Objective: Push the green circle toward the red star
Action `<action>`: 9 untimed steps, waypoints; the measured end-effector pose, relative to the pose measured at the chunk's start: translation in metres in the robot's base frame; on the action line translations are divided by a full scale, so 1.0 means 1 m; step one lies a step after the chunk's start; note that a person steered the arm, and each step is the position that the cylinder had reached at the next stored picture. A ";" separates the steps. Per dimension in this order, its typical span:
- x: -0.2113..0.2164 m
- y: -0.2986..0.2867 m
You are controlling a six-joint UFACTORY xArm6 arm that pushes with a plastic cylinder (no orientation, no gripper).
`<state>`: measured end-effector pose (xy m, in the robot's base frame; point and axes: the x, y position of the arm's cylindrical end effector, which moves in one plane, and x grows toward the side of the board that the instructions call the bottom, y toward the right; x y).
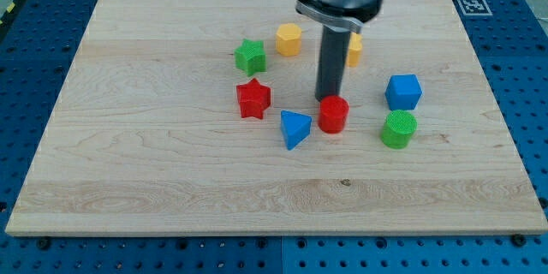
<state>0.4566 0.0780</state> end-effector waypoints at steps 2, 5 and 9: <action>0.044 0.018; 0.092 0.091; 0.072 0.095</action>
<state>0.5283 0.1733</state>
